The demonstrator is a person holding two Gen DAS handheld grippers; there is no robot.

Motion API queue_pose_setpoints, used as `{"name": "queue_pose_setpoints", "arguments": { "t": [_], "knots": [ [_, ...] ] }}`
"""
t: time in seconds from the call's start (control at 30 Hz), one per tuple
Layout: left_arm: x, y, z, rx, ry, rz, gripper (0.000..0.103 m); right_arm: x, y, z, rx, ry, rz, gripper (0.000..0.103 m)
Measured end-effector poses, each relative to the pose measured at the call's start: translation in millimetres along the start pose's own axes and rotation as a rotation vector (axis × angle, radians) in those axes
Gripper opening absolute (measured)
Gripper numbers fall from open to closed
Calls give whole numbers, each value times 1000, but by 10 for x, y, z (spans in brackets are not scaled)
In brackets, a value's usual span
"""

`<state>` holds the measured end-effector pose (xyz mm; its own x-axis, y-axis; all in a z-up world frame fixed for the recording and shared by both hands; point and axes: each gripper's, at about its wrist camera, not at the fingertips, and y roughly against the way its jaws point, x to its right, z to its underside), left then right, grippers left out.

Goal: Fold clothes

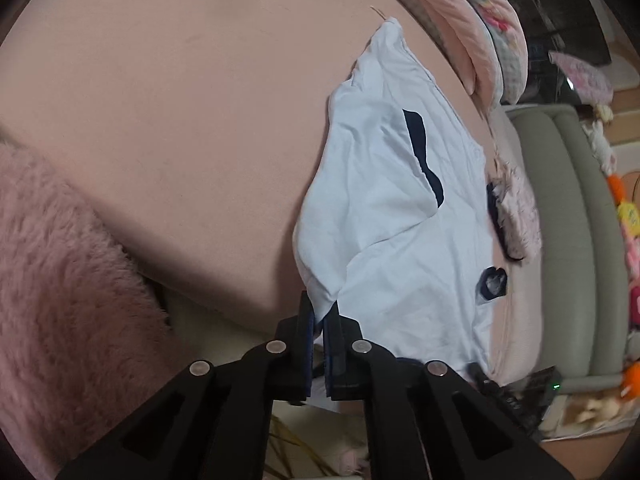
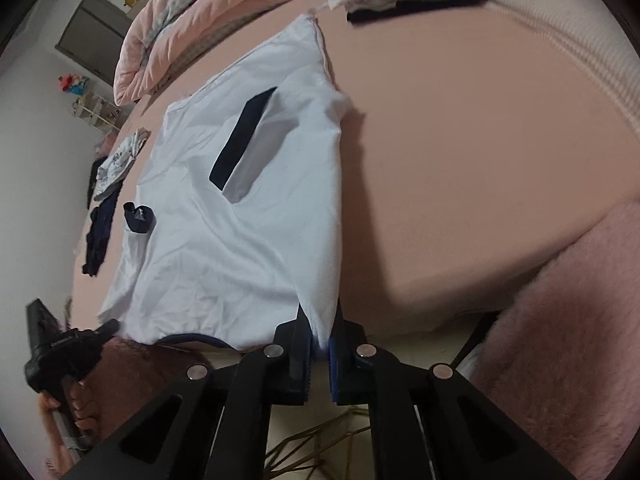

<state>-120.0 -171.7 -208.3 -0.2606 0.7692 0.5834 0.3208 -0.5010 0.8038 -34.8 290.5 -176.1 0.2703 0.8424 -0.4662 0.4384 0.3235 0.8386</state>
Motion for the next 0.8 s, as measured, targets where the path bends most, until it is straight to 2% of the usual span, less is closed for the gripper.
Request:
{"name": "queue_pose_setpoints", "arguments": {
  "t": [0.03,0.07,0.1,0.17,0.2,0.37,0.43,0.47,0.5,0.53,0.63,0.8],
  "knots": [
    [-12,-2,-3,2,0,-6,9,1,-16,-2,5,-7,-4,7],
    [-21,-13,-8,2,4,-7,18,-1,-32,-5,11,-11,-7,11],
    [-21,-21,-14,3,10,-1,31,-3,-47,-8,18,-16,-9,15],
    [-4,-12,-24,27,12,8,48,15,-81,-26,19,-49,-31,30],
    [5,-8,-29,39,13,12,49,25,-98,-36,19,-67,-43,31],
    [150,-119,-58,49,-46,-50,47,-25,-184,-71,51,-42,-22,34],
    [208,-160,-56,46,-71,-69,29,-63,-210,-69,60,-13,-2,33],
    [225,-187,-46,34,-82,-73,15,-86,-215,-63,63,5,12,29],
    [234,-214,-31,26,-89,-75,14,-110,-221,-58,67,23,26,23],
    [232,-222,-14,32,-92,-76,14,-125,-226,-51,65,40,39,12],
    [196,-209,37,57,-89,-70,14,-61,-237,-48,63,10,18,11],
    [210,-223,19,52,-98,-69,14,-28,-281,-74,62,6,10,11]
  ]
}}
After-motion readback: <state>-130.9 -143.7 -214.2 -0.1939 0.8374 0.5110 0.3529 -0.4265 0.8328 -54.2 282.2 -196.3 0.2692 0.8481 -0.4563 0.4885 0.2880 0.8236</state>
